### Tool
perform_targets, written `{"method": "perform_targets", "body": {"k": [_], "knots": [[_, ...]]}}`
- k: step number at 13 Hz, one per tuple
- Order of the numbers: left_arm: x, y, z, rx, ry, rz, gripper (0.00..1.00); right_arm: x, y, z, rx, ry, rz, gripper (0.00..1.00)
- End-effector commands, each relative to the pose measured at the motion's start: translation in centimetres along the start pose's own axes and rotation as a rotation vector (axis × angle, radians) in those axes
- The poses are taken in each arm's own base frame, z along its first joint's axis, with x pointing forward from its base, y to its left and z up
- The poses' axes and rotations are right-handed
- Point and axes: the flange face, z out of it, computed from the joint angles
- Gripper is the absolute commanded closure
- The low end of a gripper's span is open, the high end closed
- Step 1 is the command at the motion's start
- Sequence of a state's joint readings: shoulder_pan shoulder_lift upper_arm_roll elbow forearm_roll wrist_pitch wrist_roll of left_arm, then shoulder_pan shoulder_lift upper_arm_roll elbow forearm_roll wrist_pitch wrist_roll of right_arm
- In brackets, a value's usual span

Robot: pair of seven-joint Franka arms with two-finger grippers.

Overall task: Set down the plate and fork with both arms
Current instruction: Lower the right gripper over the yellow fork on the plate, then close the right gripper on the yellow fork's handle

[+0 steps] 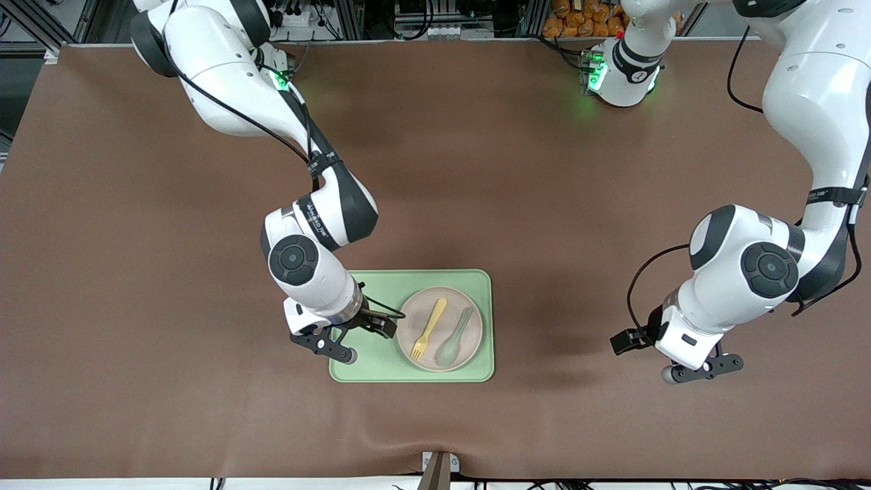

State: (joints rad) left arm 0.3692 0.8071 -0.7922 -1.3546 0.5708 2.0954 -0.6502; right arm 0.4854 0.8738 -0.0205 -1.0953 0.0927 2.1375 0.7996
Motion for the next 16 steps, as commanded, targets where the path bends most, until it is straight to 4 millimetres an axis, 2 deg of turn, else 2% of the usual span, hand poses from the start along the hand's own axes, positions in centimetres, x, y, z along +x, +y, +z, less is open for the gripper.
{"method": "perform_targets", "body": {"k": [1,3,6,9,10,13,16], "knots": [[-0.8,0.3,-1.2,0.048,-0.023,0.023,0.00,-1.2,-2.7,0.2,0.042,0.060,-0.020,0.04],[-1.1,0.4,-1.6,0.063,-0.045,0.023,0.00,-1.6,-4.0,0.5,0.095,0.099,-0.027,0.04],[-1.9,1.1,-1.9,0.074,-0.078,0.015,0.00,-3.9,-5.9,4.6,0.085,0.083,-0.004,0.05],[-2.4,1.5,-2.0,0.083,-0.101,-0.005,0.00,-5.0,-6.4,5.6,0.078,0.068,0.003,0.19],[-2.5,1.5,-1.9,0.086,-0.104,-0.006,0.00,-5.6,-6.4,6.9,0.066,0.061,0.008,0.23],[-2.4,1.4,-1.8,0.086,-0.107,-0.015,0.00,-7.1,-7.0,9.0,0.065,0.061,0.003,0.27],[-2.5,1.5,-1.5,0.086,-0.110,-0.033,0.00,-6.8,-7.5,8.0,0.089,0.073,0.014,0.26]]}}
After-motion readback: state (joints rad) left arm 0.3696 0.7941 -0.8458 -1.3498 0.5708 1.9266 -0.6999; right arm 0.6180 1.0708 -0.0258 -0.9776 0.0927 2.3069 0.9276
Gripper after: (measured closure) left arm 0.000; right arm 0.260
